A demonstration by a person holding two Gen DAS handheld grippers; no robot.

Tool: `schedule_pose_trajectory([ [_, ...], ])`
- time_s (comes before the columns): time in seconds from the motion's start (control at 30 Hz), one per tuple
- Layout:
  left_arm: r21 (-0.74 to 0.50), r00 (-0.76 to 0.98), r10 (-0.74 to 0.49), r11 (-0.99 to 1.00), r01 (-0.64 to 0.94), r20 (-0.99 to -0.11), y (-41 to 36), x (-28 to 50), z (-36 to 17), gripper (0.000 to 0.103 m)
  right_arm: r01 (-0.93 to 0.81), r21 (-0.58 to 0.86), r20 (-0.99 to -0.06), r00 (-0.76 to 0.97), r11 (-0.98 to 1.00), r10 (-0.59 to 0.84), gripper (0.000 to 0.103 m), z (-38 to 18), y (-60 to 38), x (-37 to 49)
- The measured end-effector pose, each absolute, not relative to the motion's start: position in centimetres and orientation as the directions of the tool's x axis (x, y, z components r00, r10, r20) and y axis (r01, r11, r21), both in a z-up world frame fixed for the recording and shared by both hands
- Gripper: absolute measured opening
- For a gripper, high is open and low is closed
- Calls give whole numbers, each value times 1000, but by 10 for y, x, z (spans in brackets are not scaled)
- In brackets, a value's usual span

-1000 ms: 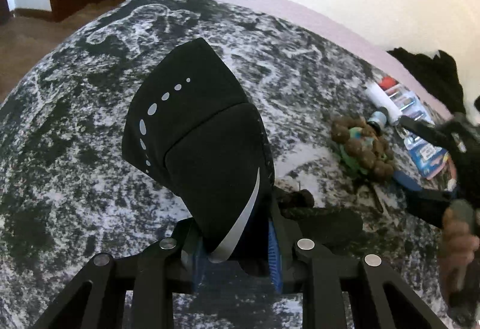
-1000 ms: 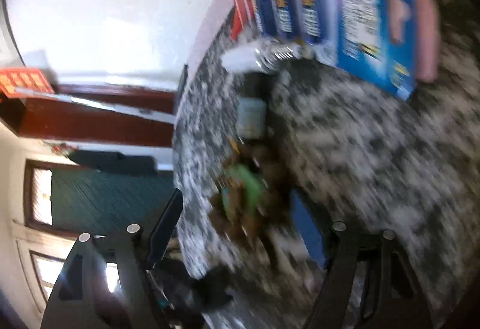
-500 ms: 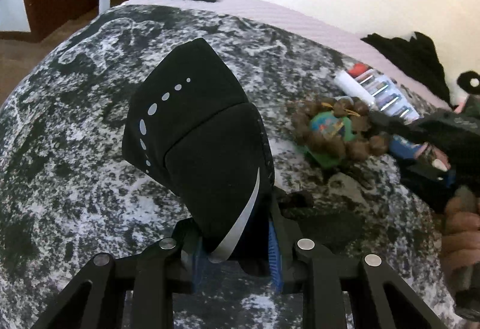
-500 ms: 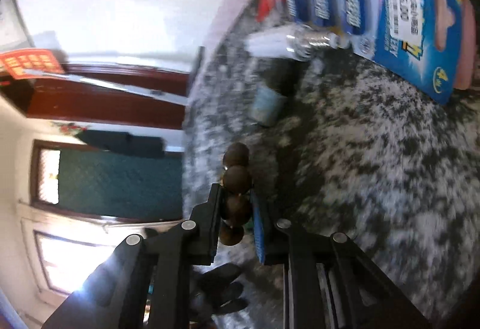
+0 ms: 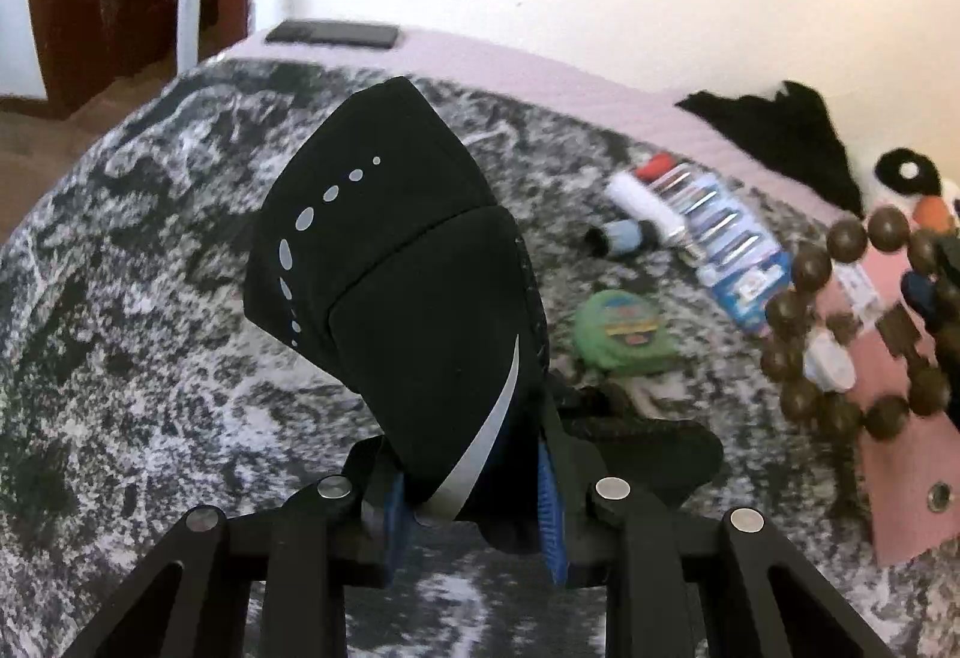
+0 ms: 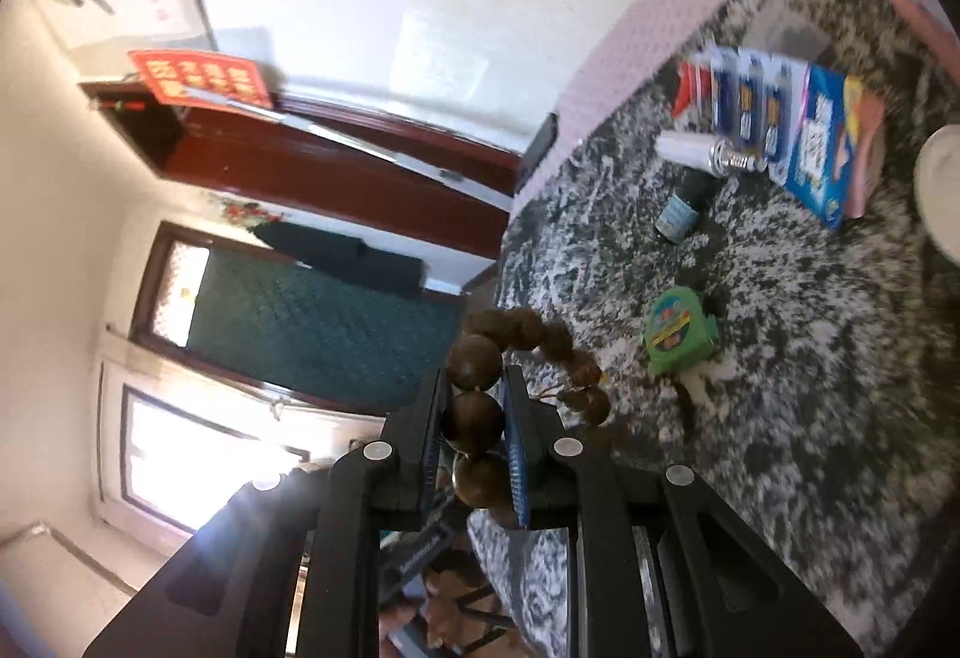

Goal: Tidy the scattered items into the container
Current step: 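Carry the black cloth and bead bracelet into the pink box and release both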

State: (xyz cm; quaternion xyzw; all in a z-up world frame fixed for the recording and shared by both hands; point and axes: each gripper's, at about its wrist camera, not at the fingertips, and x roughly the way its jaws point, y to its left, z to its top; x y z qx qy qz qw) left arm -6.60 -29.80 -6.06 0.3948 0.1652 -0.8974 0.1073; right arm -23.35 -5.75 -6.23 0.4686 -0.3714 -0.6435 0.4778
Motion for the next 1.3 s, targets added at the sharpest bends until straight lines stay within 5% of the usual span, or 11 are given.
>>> schedule_pose_trajectory([
  [0.47,-36,-811,-160,-976,217,-563,-176,-48,19,28,508,670,-417,-346,-542,-840,20,13,31,-153],
  [0.7,-16,-857,-114,-990,141,-503,-120,-51,45,28,584,510,-377,-508,-632,-774,20,64,75,-116],
  [1.3,21,-893,106,-992,-128,-437,26,-104,85,29,469,441,-261,-749,-765,-609,20,118,212,-102],
])
